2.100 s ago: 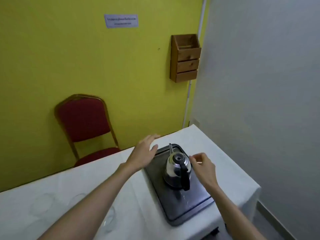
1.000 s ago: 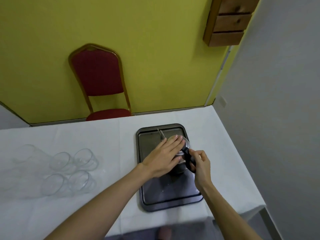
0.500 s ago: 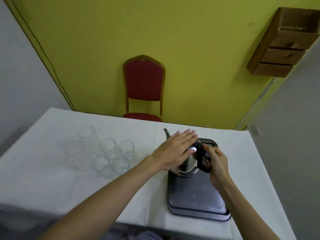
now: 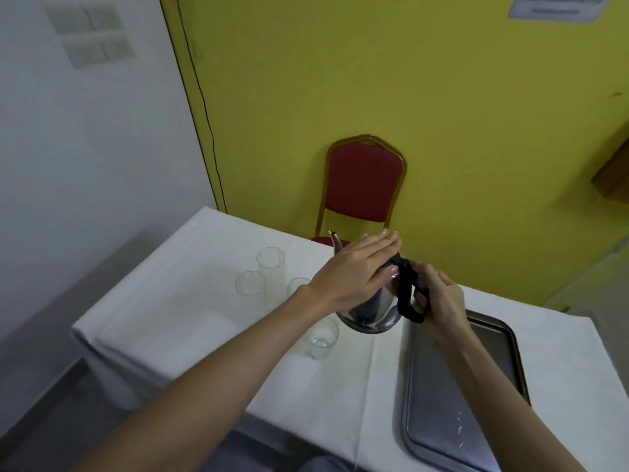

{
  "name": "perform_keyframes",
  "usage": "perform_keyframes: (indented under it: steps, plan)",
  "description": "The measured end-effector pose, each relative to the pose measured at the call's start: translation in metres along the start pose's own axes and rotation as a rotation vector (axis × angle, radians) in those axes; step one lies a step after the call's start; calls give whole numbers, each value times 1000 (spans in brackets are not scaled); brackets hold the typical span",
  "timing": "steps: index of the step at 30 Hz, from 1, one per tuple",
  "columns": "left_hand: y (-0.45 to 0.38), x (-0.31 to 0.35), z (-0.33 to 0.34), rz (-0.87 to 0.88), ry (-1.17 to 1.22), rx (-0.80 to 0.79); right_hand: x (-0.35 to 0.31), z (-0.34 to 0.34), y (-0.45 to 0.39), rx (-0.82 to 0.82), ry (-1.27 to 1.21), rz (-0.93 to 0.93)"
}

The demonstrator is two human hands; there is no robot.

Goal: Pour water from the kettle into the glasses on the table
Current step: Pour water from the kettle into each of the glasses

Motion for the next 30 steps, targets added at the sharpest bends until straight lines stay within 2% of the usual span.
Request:
perform_keyframes:
  steps: [10, 17, 30]
  plan:
    - [32, -58, -34, -168, 55, 39, 3, 75, -1, -36, 155, -8]
    - [49, -82, -38, -272, 127, 64, 6, 100, -6, -50, 267, -9]
    - [56, -89, -31, -294, 165, 26, 2, 112, 6, -25, 321, -8]
Point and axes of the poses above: each hand's wrist, its own y-axis away from the middle knuckle, its own z-axis out of the palm, x = y × z, the point moved 6 cm from there along -y, towards the middle knuckle, and after that the axes turned 1 degree about -x, right-handed, at the moved point
